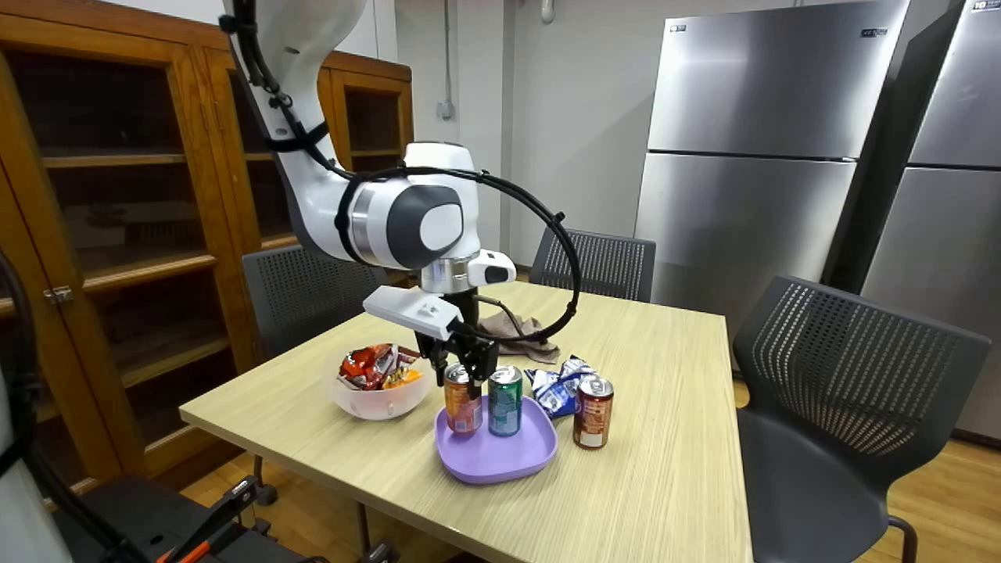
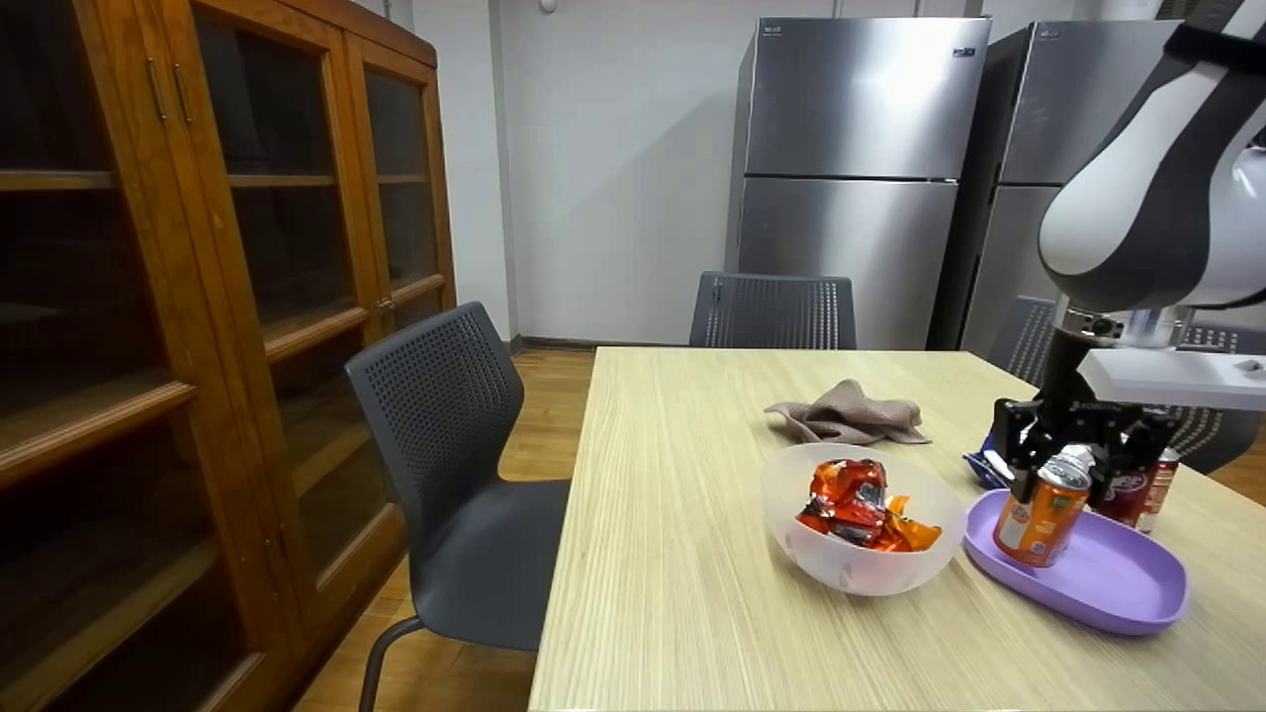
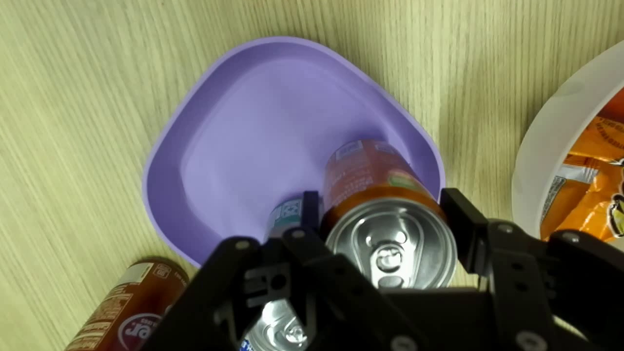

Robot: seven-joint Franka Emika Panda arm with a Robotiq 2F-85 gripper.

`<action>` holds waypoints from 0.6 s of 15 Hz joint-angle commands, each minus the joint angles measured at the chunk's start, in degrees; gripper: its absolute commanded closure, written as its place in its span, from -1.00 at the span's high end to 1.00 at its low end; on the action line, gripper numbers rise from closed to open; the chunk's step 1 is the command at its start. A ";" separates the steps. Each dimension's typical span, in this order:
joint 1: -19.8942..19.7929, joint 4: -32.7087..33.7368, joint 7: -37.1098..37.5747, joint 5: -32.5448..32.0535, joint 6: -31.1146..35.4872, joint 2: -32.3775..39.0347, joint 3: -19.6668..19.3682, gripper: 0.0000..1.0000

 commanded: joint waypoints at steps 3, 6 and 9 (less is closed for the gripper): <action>1.23 2.88 2.32 -0.61 -2.63 2.01 -0.66 -0.23; 1.58 3.25 2.87 -0.89 -2.99 2.45 -0.99 -0.23; 1.66 2.67 2.64 -0.93 -3.36 1.36 -1.10 0.92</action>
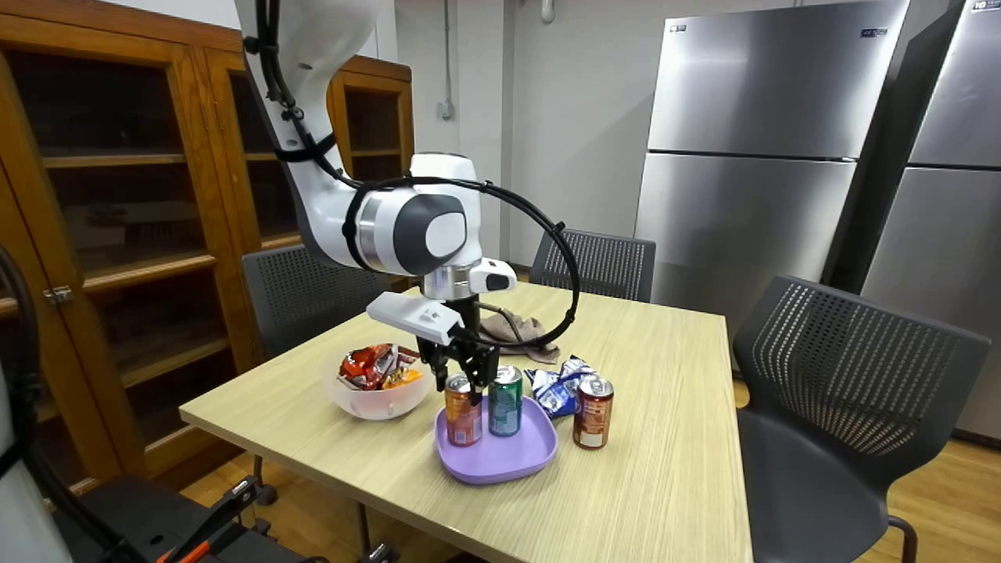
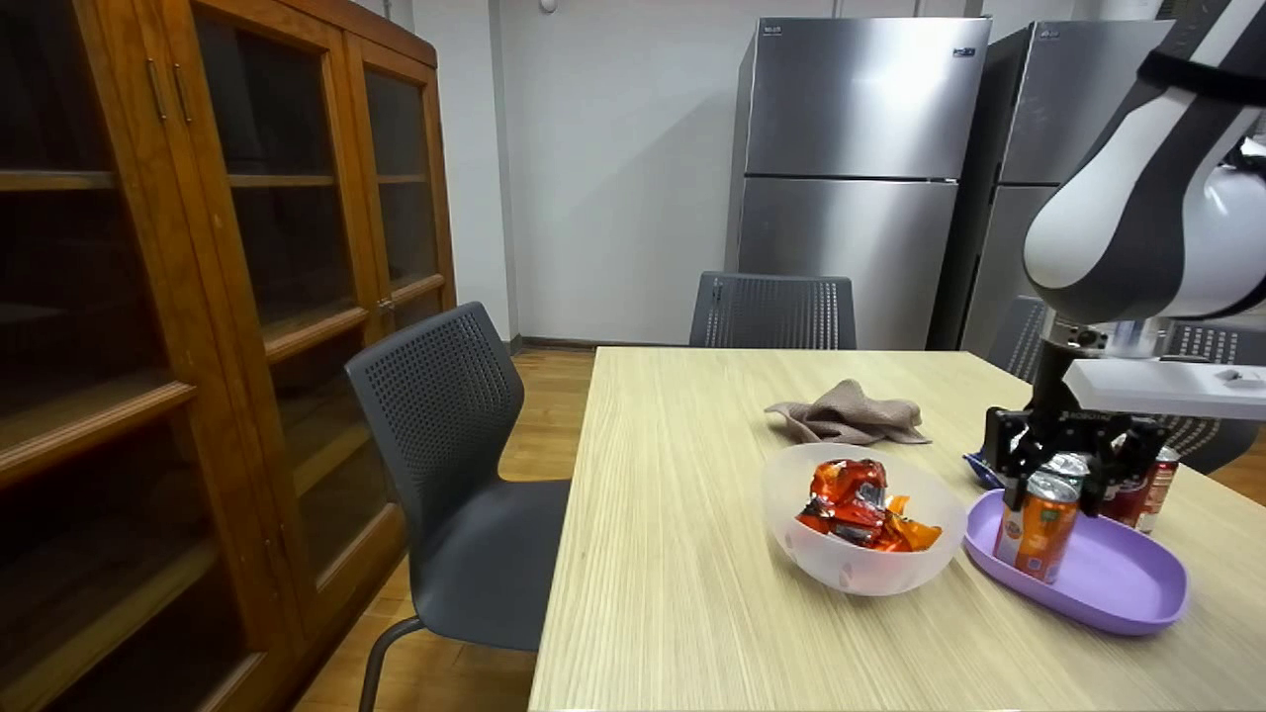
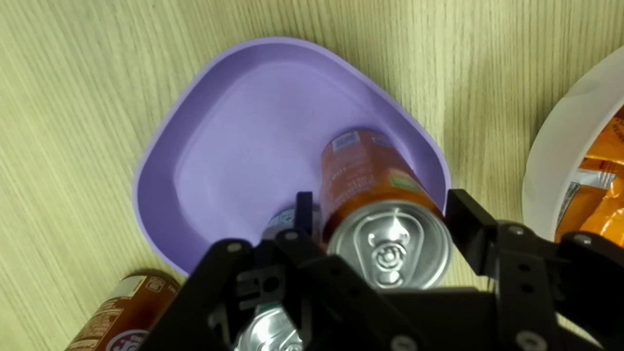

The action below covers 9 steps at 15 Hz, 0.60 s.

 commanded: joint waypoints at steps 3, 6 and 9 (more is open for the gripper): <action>0.04 -0.67 -0.40 0.05 -3.80 -4.16 -0.04 1.00; -1.12 -1.50 -1.45 1.65 -4.51 -7.16 0.27 1.00; -2.05 -1.45 -0.79 2.26 -5.14 -9.38 -0.59 1.00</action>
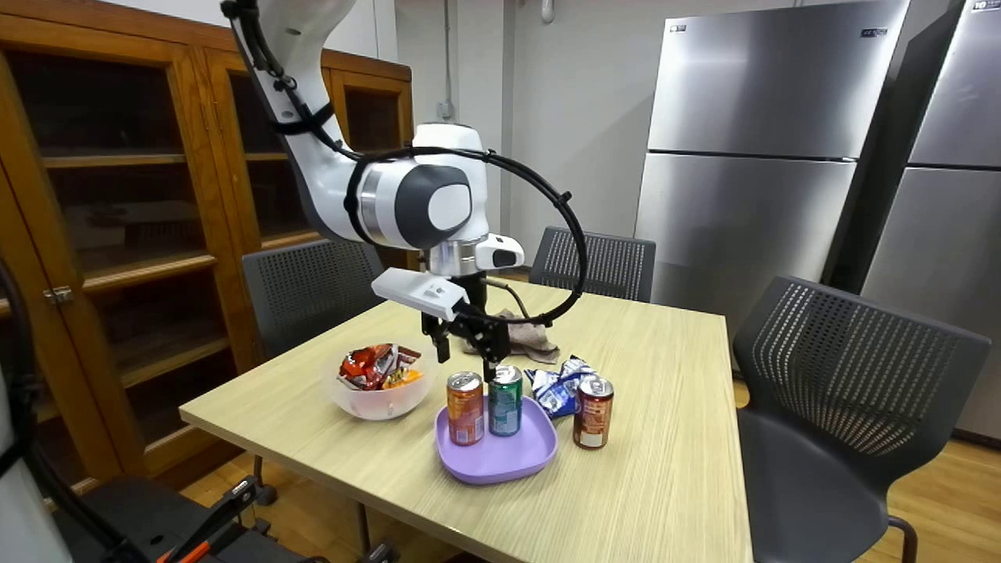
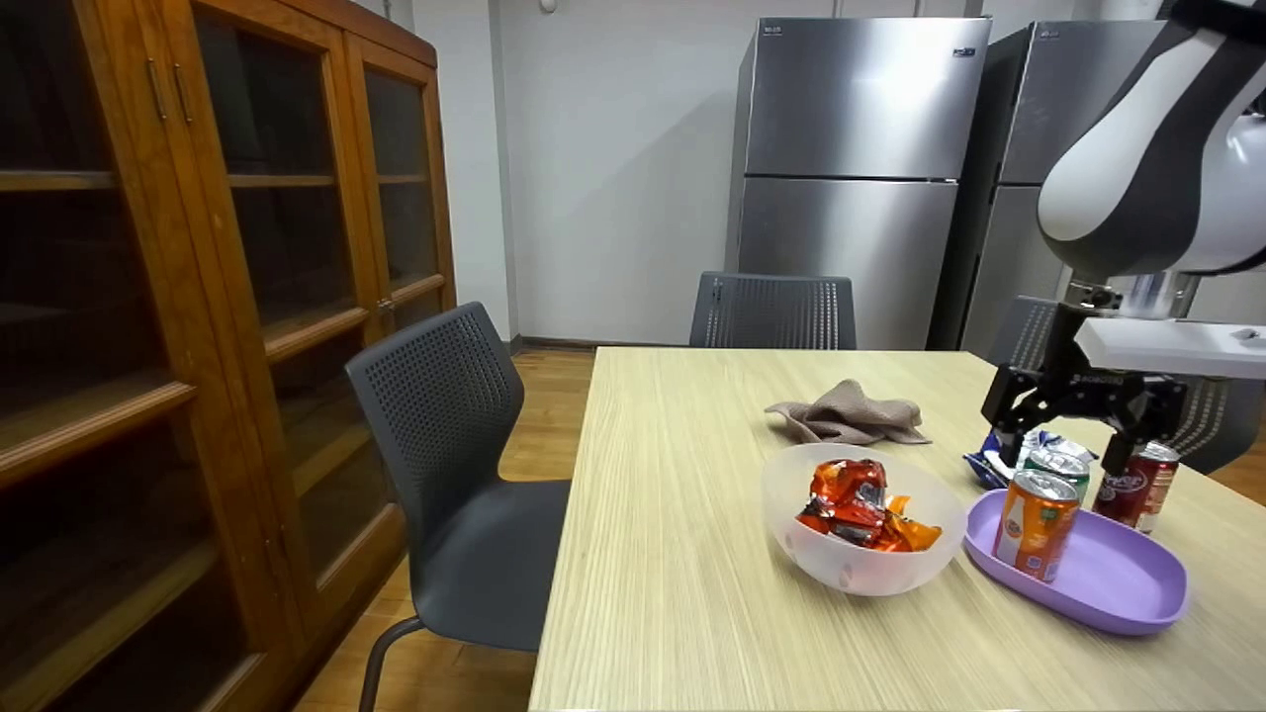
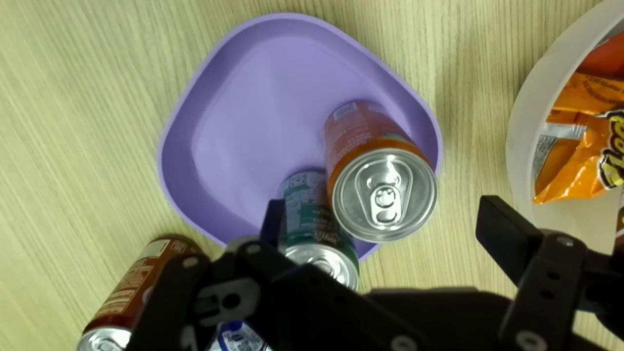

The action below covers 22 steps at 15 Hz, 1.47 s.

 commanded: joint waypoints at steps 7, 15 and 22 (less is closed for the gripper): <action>-3.78 0.34 2.33 0.53 -1.95 -5.00 -3.70 1.00; -5.06 3.53 8.19 0.59 -1.21 -2.41 -6.38 1.00; -5.19 10.18 13.01 2.42 -1.31 4.24 -7.57 1.00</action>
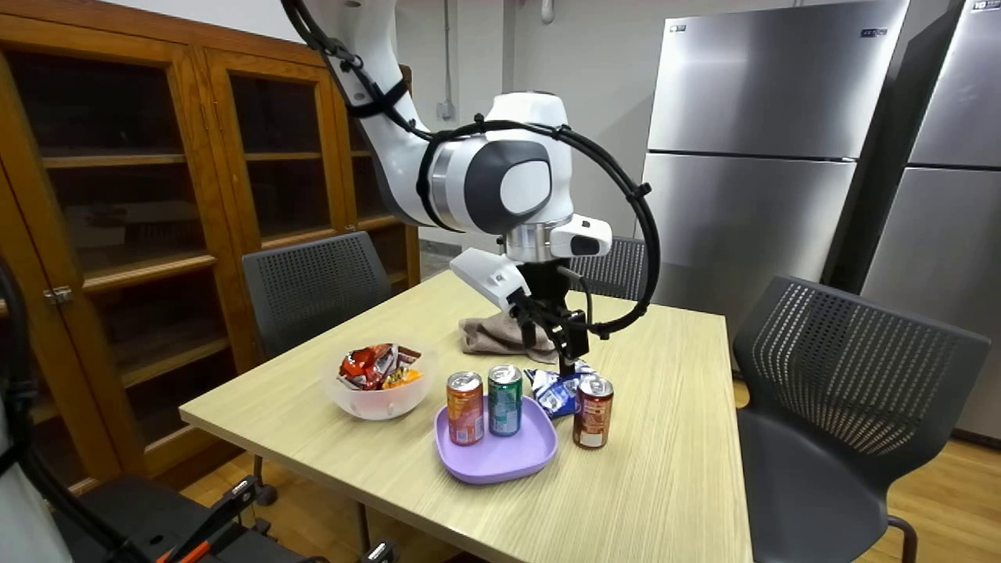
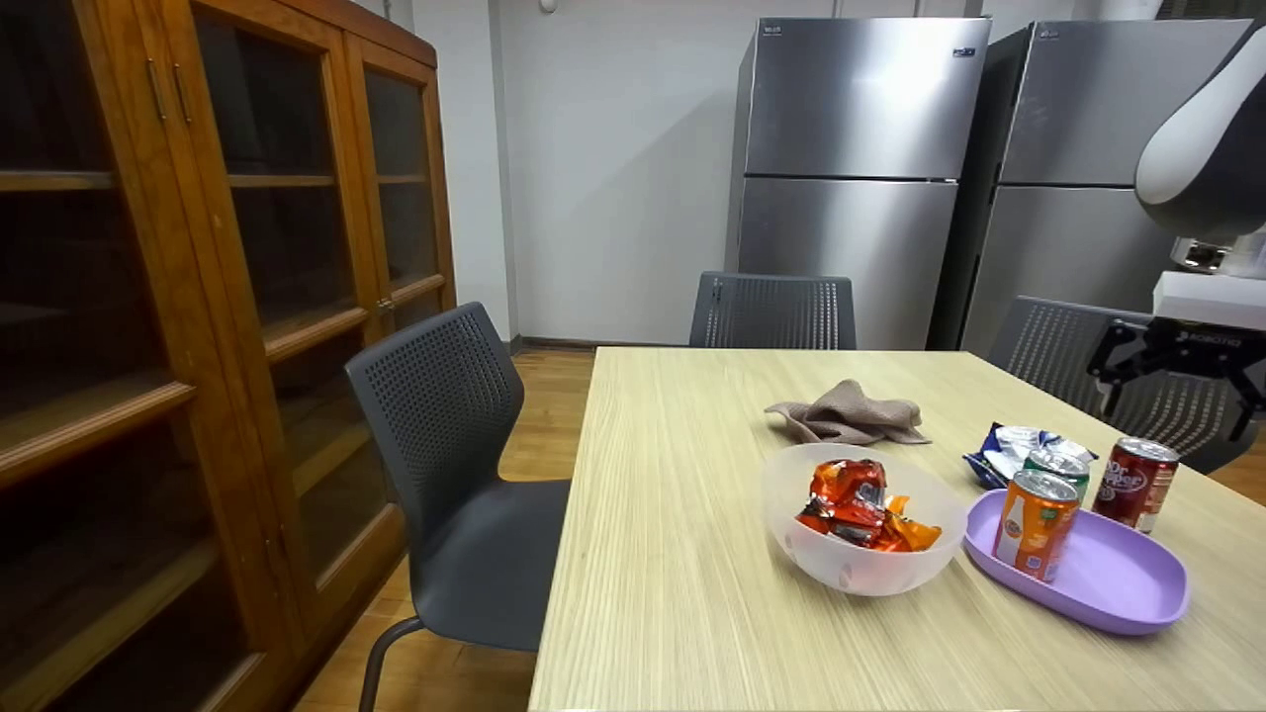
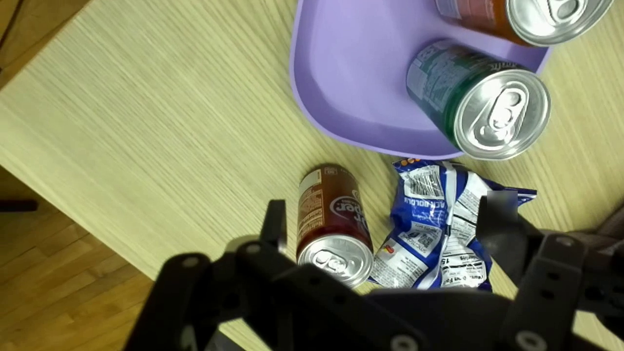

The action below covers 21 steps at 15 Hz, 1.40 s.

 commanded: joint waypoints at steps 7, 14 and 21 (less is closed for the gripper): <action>-1.03 12.12 2.41 6.55 -1.83 11.58 -0.07 1.00; -1.87 18.26 2.35 9.12 -3.17 18.00 -0.10 1.00; -2.06 21.05 2.62 9.86 -5.05 21.23 -0.24 1.00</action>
